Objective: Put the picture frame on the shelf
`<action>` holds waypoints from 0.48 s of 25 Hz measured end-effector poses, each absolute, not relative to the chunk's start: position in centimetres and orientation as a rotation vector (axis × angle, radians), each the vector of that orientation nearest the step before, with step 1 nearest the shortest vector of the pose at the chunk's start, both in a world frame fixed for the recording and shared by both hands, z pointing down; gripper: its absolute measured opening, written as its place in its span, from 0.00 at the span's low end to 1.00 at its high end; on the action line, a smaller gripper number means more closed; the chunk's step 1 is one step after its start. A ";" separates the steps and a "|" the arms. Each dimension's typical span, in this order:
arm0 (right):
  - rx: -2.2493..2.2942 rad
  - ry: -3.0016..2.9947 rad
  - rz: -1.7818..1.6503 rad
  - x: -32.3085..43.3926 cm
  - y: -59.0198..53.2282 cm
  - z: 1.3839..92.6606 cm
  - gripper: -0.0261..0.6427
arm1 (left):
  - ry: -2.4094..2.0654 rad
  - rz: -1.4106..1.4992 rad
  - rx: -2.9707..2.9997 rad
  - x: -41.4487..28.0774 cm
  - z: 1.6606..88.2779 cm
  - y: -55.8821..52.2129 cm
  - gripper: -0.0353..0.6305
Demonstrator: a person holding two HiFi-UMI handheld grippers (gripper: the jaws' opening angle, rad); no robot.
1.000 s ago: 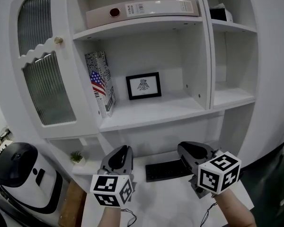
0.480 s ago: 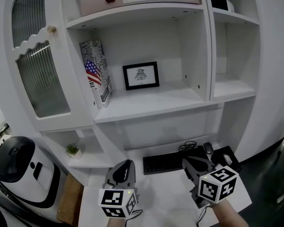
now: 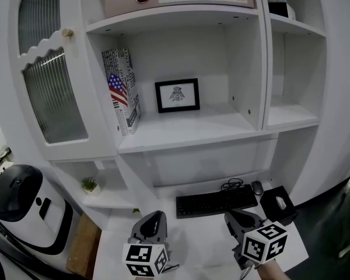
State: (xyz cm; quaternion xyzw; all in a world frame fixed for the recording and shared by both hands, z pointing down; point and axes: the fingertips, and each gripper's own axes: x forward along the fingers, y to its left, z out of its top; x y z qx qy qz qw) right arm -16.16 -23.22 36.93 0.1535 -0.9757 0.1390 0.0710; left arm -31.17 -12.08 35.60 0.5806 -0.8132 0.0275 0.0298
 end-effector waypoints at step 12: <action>0.483 -2.909 0.412 -16.2 -23.9 37.8 0.04 | -2.463 0.054 1.796 -30.7 36.6 -12.6 0.09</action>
